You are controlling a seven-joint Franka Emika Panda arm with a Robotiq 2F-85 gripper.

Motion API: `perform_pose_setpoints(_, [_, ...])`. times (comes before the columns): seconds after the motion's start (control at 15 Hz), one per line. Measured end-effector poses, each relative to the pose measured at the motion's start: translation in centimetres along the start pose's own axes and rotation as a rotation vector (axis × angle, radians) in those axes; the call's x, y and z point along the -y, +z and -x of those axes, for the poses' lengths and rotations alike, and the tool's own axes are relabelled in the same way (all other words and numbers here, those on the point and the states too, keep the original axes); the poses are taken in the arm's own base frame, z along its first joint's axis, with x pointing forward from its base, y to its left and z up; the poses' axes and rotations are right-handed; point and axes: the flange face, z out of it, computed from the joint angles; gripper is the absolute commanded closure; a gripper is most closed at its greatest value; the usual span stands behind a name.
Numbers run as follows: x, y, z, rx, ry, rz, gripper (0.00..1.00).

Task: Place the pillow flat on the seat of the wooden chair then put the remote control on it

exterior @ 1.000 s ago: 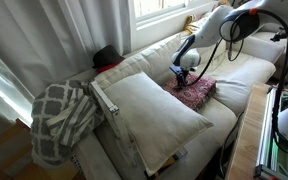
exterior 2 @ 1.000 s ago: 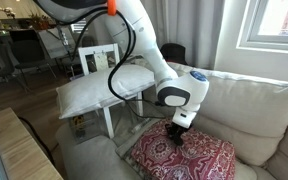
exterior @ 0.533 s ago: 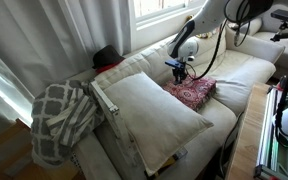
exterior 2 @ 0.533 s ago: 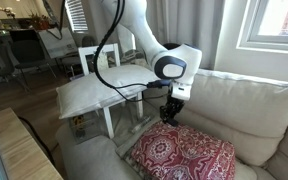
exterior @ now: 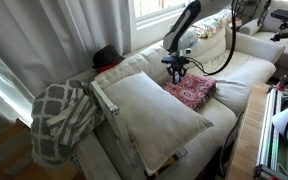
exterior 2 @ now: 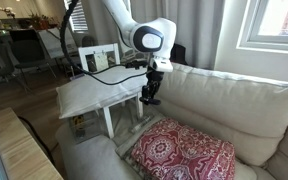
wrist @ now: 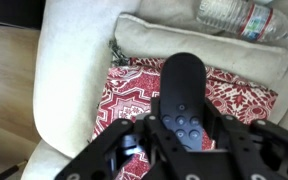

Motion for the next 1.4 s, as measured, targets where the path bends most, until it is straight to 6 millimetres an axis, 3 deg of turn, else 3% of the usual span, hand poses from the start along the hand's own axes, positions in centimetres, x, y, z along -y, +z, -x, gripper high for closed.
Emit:
perform_pose_setpoints(0.13, [-0.4, -0.5, 1.2, -0.002, -0.026, 0.008, 0.58])
perform_pose_setpoints(0.27, [-0.7, -0.5, 1.2, -0.002, -0.033, 0.012, 0.58])
perform_pose_setpoints(0.33, [-0.8, -0.4, 1.0, -0.002, -0.036, 0.013, 0.83])
perform_pose_setpoints(0.67, [0.0, -1.3, 1.6, -0.042, -0.113, 0.003, 0.83])
perform_pose_setpoints(1.13, [2.5, -8.6, 9.0, -0.145, -0.472, -0.062, 0.83])
perform_pose_setpoints(1.4, [3.2, -11.3, 14.3, -0.152, -0.694, -0.099, 0.83])
